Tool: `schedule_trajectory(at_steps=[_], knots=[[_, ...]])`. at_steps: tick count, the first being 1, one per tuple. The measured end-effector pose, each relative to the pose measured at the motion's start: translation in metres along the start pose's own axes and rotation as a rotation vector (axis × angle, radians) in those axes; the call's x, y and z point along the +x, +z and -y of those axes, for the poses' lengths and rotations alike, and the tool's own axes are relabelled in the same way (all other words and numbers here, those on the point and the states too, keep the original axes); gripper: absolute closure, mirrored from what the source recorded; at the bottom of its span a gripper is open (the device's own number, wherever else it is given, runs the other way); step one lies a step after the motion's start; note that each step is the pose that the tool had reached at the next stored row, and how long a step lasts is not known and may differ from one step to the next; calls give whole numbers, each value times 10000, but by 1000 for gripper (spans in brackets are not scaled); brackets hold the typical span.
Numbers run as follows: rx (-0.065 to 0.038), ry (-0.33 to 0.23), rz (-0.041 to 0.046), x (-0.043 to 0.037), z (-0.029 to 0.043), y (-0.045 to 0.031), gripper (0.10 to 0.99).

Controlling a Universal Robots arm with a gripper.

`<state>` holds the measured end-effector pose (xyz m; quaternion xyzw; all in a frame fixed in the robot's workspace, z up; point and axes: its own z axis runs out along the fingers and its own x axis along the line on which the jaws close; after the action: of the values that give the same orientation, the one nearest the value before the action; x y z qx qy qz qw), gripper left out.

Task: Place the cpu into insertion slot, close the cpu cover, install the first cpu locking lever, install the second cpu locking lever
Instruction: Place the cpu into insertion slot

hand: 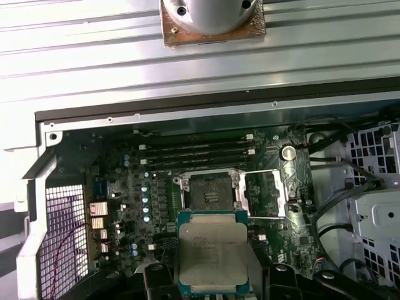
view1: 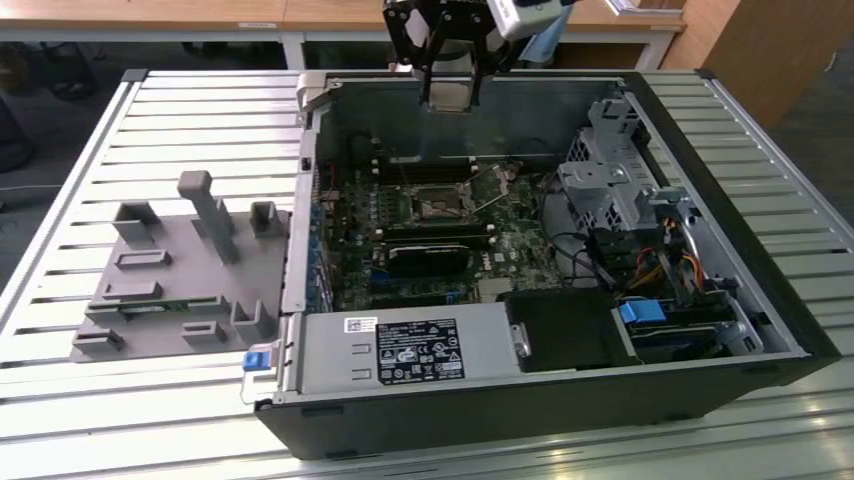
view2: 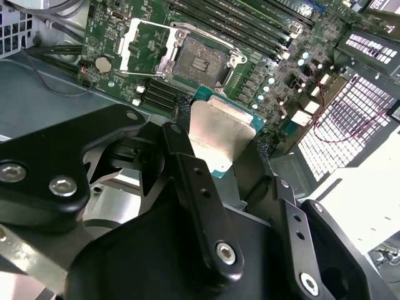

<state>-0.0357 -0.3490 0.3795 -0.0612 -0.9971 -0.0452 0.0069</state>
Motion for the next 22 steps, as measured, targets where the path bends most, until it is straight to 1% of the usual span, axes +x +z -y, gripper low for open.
schedule_trajectory(at_steps=[22], knots=[[-13, 719, 64, 0, 1, 5, 561]])
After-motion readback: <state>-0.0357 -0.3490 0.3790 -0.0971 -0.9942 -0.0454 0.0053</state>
